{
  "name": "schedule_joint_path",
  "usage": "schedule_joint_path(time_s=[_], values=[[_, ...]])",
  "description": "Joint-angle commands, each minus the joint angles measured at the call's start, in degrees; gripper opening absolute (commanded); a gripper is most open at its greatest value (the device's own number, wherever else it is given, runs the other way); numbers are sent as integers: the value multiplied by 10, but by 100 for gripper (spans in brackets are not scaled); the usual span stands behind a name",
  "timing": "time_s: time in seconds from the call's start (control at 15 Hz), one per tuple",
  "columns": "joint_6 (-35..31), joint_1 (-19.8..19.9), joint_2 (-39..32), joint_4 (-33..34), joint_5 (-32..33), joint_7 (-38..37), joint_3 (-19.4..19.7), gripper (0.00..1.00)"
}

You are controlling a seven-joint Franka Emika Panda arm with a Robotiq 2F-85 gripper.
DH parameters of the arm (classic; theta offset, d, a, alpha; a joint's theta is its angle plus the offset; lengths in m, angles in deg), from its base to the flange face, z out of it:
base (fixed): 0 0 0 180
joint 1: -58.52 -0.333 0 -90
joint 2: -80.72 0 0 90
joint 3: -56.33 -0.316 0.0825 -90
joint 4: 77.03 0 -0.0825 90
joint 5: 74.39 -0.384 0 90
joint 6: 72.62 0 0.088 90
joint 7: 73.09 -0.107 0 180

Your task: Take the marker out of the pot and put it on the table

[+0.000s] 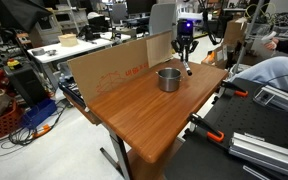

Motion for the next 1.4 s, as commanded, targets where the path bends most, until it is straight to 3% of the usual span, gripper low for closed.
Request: schedule_joint_path(time_s=[0.0, 0.6, 0.67, 0.8, 1.2, 1.33], values=[[48, 14, -42, 57, -15, -1, -2, 5], [73, 13, -104, 115, -11, -23, -1, 5], [77, 13, -106, 119, -11, -27, -1, 46], [86, 15, -111, 129, -13, -31, -2, 52], [91, 15, -113, 141, -13, -34, -2, 98], [93, 14, -114, 144, -12, -37, -2, 100]])
